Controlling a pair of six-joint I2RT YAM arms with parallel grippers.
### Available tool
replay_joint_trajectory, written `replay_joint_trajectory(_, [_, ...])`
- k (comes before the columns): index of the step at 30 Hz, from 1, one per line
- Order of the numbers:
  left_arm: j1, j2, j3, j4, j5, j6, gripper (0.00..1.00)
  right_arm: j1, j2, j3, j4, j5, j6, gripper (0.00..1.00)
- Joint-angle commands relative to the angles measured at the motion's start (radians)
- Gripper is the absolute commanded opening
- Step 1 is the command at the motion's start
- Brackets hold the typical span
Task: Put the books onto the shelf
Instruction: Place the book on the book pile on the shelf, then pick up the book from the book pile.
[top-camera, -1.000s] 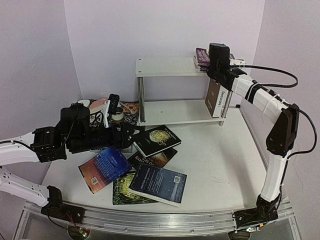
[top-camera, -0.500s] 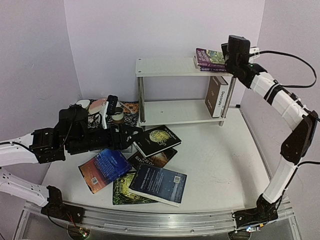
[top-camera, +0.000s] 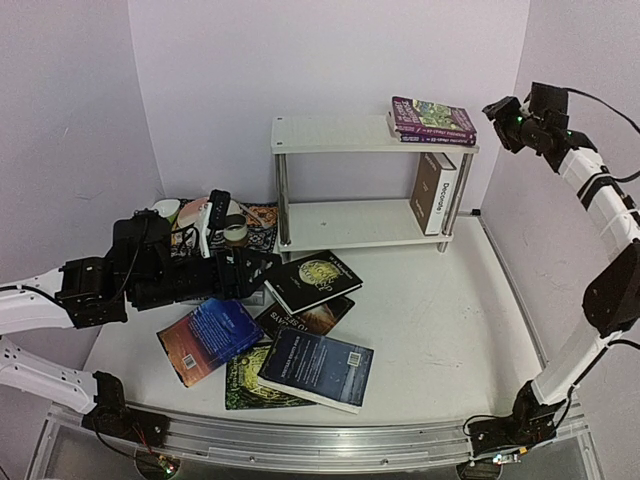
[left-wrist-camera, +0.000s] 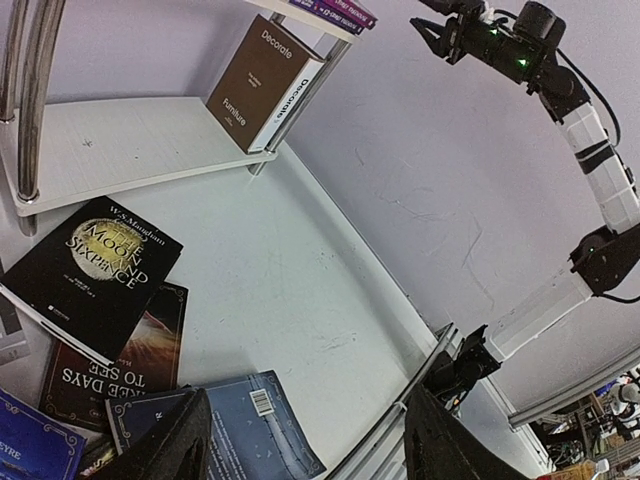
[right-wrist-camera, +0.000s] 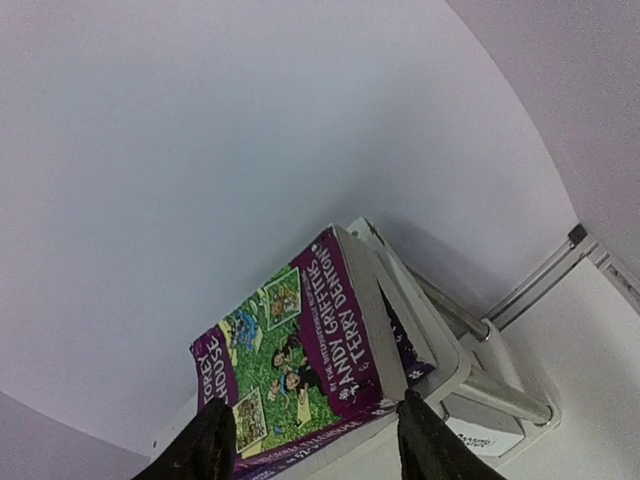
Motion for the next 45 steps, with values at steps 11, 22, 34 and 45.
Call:
replay_joint_trajectory(11, [-0.001,-0.036,-0.005,0.008,-0.033,0.021,0.67,-0.058,0.139,0.086,-0.069,-0.439,-0.143,0.0])
replay_joint_trajectory(22, [0.0,-0.012,0.009,0.001,-0.041,0.027,0.67,-0.06,0.124,0.067,-0.093,-0.281,-0.186,0.0])
replay_joint_trajectory(34, [-0.001,0.001,0.019,-0.003,-0.052,0.034,0.67,-0.063,0.162,0.128,-0.107,-0.236,-0.183,0.0])
replay_joint_trajectory(45, [0.001,-0.002,0.015,-0.006,-0.057,0.032,0.68,-0.063,0.214,0.205,-0.119,-0.224,-0.173,0.0])
